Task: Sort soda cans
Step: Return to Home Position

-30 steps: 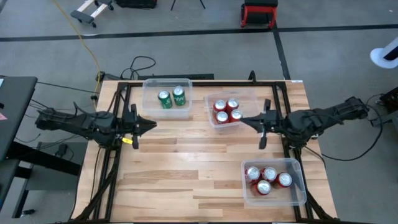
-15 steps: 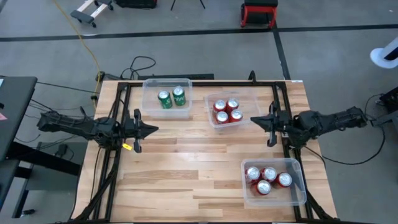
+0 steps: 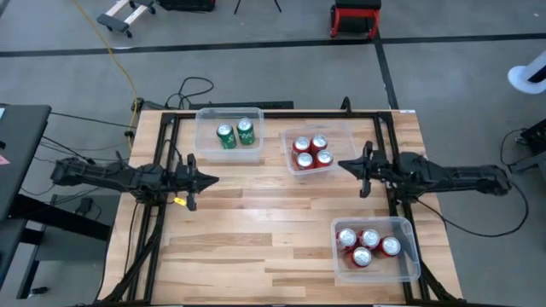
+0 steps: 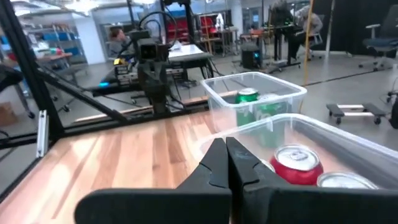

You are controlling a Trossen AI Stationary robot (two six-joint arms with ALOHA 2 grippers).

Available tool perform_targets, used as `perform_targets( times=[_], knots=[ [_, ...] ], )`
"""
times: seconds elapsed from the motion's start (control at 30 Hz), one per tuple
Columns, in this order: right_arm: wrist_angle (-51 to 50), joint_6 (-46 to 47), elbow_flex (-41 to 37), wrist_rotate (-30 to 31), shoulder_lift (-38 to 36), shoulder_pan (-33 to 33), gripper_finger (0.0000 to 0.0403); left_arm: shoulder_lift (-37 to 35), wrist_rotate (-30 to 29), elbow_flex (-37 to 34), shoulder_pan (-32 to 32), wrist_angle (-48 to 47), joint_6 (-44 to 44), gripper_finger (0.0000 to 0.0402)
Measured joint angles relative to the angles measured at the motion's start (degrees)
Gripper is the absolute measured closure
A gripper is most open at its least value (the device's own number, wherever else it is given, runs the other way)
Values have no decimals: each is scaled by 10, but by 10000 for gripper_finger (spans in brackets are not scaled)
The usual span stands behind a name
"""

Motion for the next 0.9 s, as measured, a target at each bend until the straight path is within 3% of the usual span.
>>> perform_targets(
  times=[0.27,0.47,0.7,0.9],
  knots=[
    [14,18,-64,0,-82,1,403,-97,-3,-35,1,-13,19,401],
    [-2,19,-72,-2,-143,1,403,-183,-7,-42,1,-96,19,401],
    [-67,0,-73,-9,-187,1,403,-177,-1,-40,1,-117,17,401],
    [-56,-8,-92,-12,-187,1,403,-181,61,-42,1,-106,83,401]
  ],
)
